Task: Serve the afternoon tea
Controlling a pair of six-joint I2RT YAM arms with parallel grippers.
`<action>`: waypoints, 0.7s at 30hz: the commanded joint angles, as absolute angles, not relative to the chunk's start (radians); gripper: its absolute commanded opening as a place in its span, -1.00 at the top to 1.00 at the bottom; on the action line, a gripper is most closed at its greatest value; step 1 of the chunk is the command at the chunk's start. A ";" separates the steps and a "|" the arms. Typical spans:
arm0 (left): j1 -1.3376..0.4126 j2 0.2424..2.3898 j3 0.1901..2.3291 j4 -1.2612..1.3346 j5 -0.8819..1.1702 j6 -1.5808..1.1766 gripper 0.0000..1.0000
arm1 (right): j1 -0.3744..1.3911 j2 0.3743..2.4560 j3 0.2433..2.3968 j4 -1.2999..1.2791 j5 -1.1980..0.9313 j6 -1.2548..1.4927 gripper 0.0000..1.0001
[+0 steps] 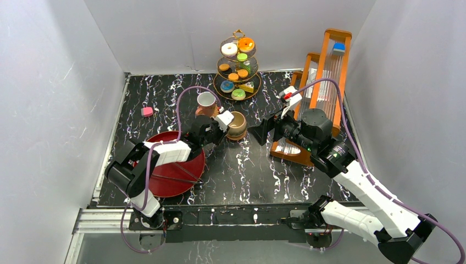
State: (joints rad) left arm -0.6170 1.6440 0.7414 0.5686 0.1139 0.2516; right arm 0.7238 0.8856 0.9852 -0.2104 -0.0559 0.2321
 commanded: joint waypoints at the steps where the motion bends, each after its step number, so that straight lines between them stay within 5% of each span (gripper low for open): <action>1: -0.612 1.587 0.750 0.688 0.123 0.253 0.43 | 0.720 0.878 0.984 -0.151 -0.064 0.233 -0.97; 6: -0.612 1.529 0.775 0.637 0.133 0.247 0.14 | 0.720 0.883 0.984 -0.155 -0.068 0.237 -0.97; 9: -0.612 1.483 0.794 0.602 0.132 0.235 -0.44 | 0.719 0.885 0.975 -0.155 -0.068 0.238 -0.97; 11: -0.612 1.450 0.808 0.570 0.125 0.230 -0.59 | 0.720 0.888 0.969 -0.156 -0.065 0.242 -0.97; 21: -0.611 1.238 0.901 0.293 -0.096 0.153 -0.78 | 0.720 0.949 0.970 -0.190 -0.065 0.245 -0.97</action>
State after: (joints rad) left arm -0.6170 1.3426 0.8234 0.4400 0.0383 0.2054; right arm 0.7238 0.9260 0.9646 -0.2111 -0.0601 0.2413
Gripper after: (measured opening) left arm 0.873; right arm 0.985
